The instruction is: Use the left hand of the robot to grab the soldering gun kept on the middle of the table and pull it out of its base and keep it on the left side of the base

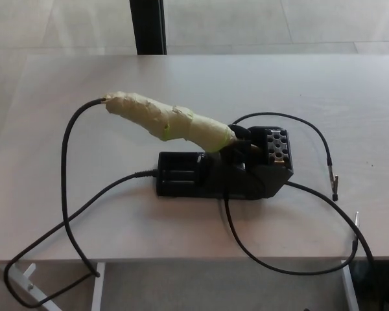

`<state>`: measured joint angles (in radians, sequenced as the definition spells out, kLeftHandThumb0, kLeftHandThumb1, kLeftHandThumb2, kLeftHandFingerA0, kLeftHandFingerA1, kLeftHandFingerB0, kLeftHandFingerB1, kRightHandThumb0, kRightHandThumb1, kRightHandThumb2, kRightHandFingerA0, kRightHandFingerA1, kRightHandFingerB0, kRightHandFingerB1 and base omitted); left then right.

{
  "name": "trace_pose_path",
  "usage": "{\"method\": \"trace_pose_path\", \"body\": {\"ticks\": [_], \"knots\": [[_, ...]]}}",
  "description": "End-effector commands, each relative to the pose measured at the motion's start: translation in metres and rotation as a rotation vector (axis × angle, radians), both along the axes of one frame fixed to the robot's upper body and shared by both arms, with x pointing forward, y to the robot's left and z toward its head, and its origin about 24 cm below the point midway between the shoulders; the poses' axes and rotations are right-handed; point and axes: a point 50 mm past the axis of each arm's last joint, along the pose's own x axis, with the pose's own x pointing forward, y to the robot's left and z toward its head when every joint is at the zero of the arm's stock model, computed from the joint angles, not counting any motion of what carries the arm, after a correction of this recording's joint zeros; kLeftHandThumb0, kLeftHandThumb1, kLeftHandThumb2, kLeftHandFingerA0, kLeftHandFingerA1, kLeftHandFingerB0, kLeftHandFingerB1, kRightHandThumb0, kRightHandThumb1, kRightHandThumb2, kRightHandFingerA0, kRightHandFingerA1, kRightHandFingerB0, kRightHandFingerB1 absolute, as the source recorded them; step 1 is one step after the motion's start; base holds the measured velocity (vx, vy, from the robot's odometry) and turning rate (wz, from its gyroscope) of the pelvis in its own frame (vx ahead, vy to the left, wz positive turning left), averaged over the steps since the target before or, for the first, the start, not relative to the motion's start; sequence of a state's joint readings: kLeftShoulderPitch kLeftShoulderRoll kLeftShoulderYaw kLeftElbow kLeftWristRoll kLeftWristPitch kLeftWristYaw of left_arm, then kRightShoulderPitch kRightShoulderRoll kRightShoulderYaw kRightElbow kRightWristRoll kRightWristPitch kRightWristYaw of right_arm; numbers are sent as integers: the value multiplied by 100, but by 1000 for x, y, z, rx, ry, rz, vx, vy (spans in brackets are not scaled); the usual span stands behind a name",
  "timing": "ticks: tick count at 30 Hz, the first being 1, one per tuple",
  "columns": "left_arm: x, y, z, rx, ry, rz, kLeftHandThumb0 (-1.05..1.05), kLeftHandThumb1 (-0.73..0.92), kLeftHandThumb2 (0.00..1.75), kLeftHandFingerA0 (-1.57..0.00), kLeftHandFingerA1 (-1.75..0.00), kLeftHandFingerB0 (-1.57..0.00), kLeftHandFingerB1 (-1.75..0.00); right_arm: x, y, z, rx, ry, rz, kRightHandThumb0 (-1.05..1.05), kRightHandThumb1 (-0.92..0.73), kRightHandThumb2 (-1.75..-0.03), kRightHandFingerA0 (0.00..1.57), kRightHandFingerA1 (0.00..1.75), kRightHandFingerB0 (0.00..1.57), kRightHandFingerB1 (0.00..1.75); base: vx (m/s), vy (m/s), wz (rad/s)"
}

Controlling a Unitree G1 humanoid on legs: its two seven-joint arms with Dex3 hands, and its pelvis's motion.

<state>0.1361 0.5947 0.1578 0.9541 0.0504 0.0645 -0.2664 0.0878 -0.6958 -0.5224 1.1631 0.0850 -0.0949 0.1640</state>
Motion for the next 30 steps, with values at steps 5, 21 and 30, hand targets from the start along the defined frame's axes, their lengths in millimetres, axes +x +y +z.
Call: {"method": "trace_pose_path", "body": {"ticks": [5, 21, 30], "knots": [[21, 12, 27, -26, -149, 102, -45, 73, 61, -41, -47, -34, -37, 2, -6, 11, 8, -105, 16, -66, -54, -89, 24, 58, 14, 44, 0, 0, 0], [196, -64, 317, 410, -1273, -119, -51, 66, 60, -24, -62, -27, -42, -1, -6, 10, 20, -86, 5, -62, -51, -85, 22, 57, 17, 43, 0, 0, 0], [241, -140, 348, 518, -1292, -516, -54, 65, 59, -26, -51, -25, -35, 2, -8, 13, 11, -83, 23, -62, -50, -86, 24, 59, 16, 44, 0, 0, 0]]}}
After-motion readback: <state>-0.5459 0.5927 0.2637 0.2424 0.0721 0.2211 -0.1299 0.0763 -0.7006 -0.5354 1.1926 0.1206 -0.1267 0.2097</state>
